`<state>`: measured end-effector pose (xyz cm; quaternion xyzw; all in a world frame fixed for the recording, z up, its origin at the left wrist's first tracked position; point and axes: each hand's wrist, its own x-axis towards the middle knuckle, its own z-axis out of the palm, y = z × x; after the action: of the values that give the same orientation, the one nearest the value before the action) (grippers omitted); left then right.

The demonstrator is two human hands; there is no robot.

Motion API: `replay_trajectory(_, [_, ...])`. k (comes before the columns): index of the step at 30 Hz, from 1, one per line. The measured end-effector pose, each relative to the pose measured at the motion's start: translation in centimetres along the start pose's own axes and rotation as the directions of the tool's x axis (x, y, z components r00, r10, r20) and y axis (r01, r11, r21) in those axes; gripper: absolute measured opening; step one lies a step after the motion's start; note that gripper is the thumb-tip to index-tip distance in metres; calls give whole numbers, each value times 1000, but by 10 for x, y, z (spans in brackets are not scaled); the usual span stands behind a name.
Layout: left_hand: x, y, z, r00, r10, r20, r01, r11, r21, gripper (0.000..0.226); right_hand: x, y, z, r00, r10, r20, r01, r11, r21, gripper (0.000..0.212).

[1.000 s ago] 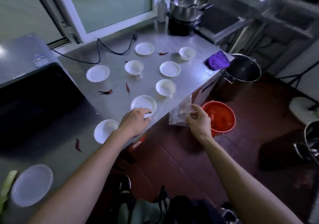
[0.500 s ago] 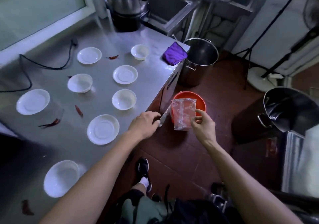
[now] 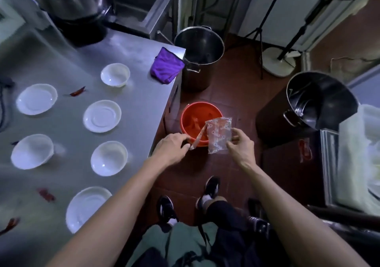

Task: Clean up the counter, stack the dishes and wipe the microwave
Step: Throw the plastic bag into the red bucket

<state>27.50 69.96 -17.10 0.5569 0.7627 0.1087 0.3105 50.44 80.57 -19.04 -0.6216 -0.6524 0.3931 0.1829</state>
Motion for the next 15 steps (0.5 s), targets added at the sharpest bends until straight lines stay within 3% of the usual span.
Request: replay_trajectory(15, [196,102,-2,972,-37,232,-28,962,271,40,195,68,-87,991,132,-3,-132,991,2,46])
